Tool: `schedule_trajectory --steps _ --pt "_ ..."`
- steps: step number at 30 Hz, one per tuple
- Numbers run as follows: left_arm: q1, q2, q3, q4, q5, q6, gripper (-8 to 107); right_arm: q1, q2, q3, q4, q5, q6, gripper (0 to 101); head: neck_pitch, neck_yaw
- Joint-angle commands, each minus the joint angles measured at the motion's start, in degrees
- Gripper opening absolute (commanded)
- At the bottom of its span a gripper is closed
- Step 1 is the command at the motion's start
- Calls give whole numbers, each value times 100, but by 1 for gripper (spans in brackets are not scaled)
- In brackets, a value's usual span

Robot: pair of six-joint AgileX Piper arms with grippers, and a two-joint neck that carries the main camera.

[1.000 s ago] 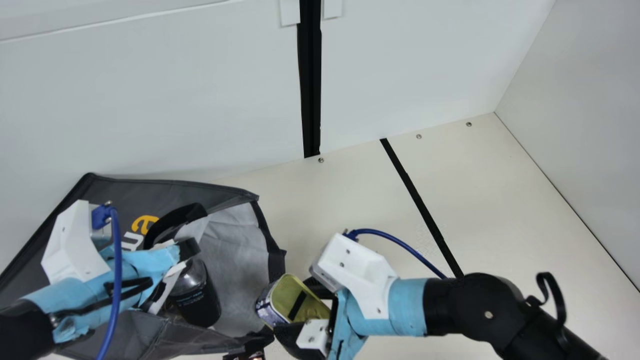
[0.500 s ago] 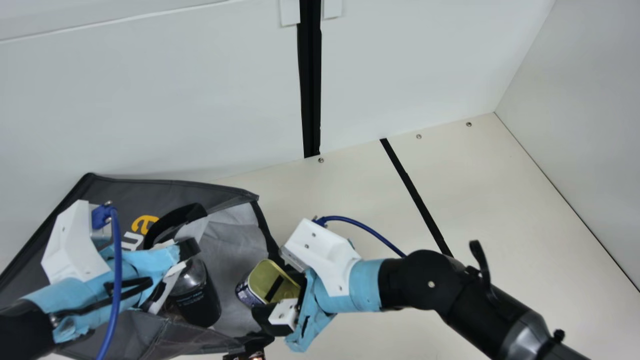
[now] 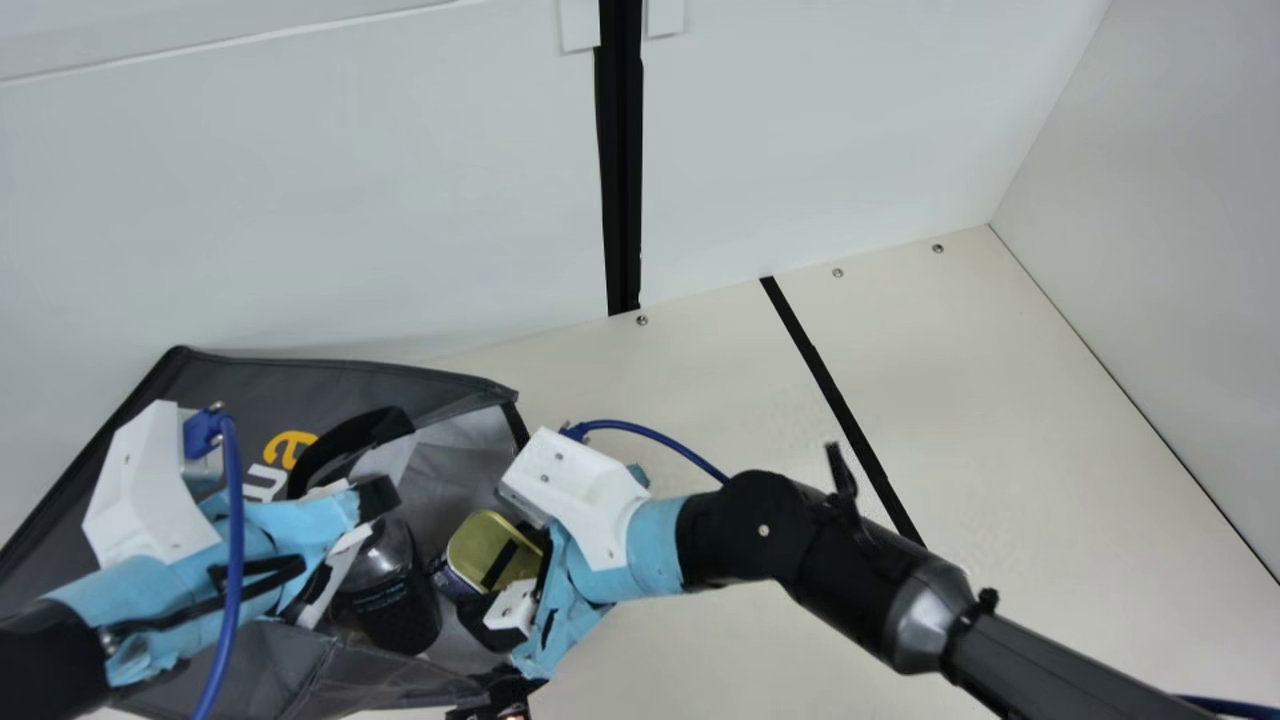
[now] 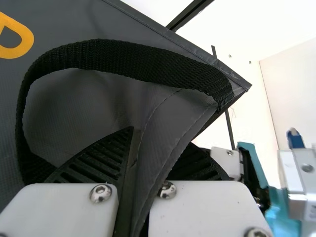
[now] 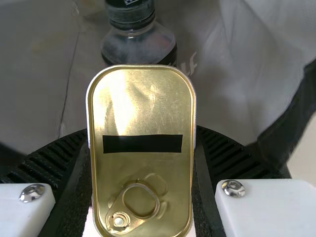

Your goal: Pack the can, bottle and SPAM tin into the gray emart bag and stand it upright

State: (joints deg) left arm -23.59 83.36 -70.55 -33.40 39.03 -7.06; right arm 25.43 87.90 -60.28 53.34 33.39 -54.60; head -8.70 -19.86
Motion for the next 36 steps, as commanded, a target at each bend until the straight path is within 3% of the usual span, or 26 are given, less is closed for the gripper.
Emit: schedule_trajectory --steps 1,31,36 --pt "0 0 0 0 0 0 -8 23 124 -93 -2 -7 -19 0 -130 -14" --pt "0 0 0 0 0 0 -8 557 1176 -966 -171 -449 261 0 -130 -14" --pt "0 0 0 0 0 0 -8 589 1181 -963 -210 -493 323 17 -130 -14"
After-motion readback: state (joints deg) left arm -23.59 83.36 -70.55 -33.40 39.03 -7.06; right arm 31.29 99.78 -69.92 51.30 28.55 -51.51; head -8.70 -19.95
